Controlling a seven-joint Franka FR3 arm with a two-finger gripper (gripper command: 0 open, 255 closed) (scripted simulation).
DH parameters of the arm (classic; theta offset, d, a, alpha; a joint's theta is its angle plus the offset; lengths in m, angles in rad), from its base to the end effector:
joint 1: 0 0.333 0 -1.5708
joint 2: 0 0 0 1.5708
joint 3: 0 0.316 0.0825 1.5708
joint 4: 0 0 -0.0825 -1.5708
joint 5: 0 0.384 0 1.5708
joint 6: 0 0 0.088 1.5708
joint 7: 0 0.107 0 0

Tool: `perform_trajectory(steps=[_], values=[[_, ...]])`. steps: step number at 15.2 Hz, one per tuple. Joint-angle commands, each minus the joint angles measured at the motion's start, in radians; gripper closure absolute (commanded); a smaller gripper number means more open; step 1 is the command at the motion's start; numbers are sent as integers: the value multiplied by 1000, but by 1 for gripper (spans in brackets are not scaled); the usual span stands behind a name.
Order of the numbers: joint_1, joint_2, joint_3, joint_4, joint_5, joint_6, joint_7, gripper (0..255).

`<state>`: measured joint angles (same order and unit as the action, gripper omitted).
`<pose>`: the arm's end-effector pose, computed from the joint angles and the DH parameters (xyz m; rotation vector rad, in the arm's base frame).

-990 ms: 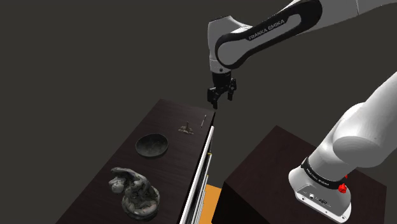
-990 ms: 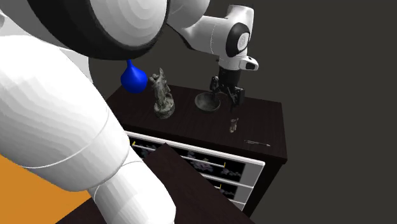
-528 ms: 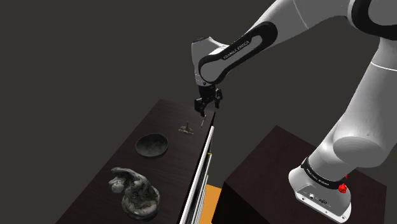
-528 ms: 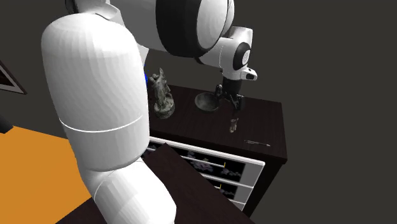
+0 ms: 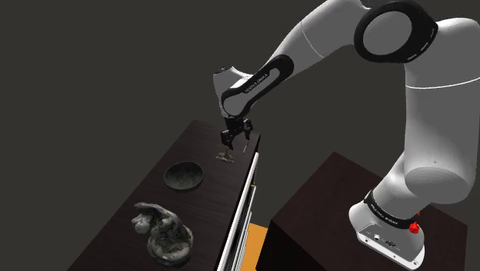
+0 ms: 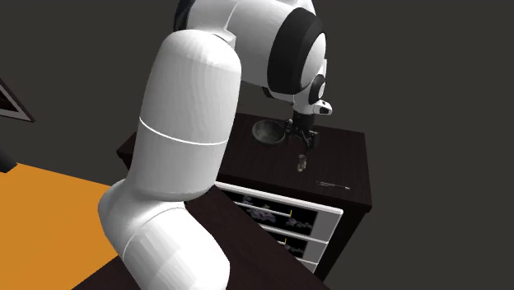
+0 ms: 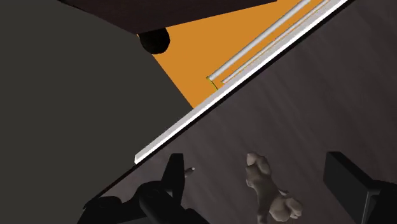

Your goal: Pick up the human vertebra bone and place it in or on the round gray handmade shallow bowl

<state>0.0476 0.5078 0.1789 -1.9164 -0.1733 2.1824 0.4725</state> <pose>0.5881 0.1259 0.2133 3.0020 -0.2134 -0.3046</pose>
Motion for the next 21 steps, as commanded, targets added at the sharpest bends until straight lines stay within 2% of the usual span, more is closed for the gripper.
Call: perform_trajectory(steps=[1,8,15,21], values=[[10,77,-11,59,-16,11,11,0],[56,374,-44,374,-43,-29,32,0],[56,425,-54,361,-53,36,38,0],[56,430,-54,360,-54,41,38,0]])
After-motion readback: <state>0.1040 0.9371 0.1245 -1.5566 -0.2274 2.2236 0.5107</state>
